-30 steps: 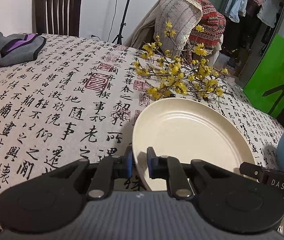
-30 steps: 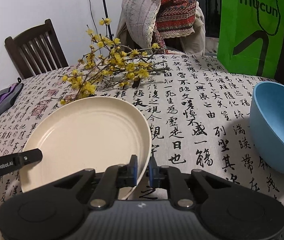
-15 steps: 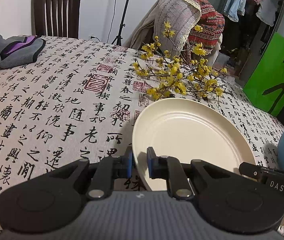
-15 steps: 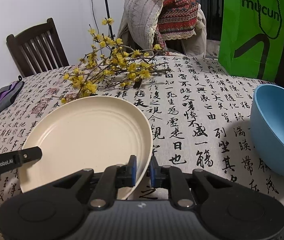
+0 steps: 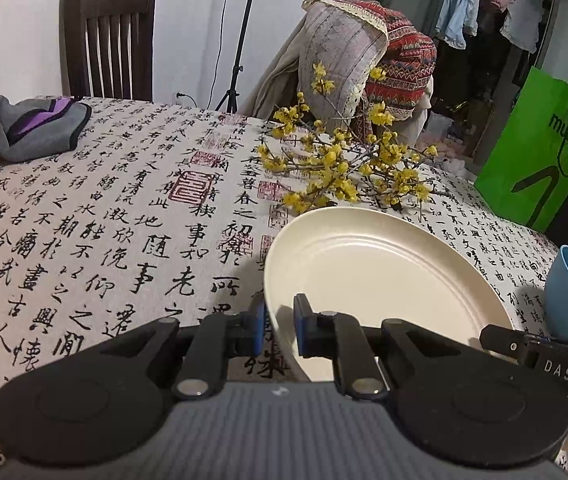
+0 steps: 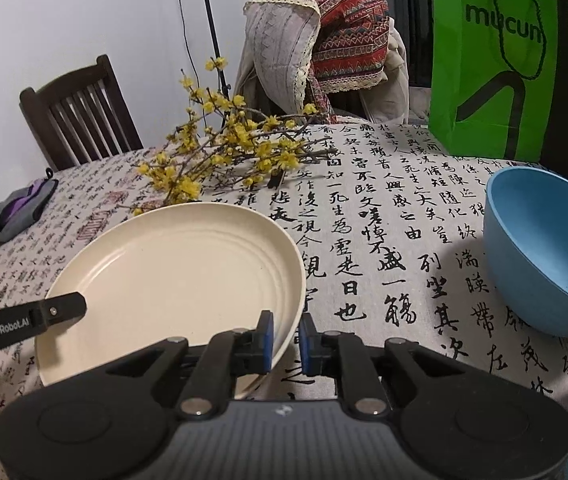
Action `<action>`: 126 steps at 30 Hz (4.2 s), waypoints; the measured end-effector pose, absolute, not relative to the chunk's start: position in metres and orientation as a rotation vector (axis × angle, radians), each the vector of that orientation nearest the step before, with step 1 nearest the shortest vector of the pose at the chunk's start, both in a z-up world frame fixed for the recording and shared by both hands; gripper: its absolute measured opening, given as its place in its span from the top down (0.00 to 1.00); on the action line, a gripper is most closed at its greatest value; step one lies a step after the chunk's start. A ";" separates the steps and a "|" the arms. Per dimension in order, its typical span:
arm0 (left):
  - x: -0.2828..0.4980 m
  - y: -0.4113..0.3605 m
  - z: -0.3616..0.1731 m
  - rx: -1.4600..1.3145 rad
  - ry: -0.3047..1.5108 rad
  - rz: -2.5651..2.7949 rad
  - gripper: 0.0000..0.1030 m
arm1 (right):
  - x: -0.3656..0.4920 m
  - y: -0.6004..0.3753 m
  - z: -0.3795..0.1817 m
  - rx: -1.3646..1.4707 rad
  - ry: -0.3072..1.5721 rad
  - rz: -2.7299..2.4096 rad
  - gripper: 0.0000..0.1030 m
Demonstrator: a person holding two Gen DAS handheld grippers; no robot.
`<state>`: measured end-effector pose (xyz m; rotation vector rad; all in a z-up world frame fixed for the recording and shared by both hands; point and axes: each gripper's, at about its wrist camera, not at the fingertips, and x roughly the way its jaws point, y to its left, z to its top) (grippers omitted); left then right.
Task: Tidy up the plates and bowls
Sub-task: 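Lift the cream plate off the table with both grippers, then carry the held cream plate with both grippers toward the blue bowls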
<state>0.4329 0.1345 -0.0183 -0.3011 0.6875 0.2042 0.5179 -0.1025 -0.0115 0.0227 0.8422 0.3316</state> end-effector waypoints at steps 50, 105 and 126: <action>0.294 0.139 0.065 -0.281 0.528 0.211 0.86 | 0.385 -0.100 0.078 0.047 0.639 0.381 0.88; 0.194 0.068 0.074 -0.266 0.452 0.103 0.86 | 0.270 -0.185 0.089 0.112 0.517 0.315 0.88; 0.190 0.026 0.063 -0.250 0.475 0.030 0.86 | 0.245 -0.227 0.084 0.127 0.502 0.236 0.88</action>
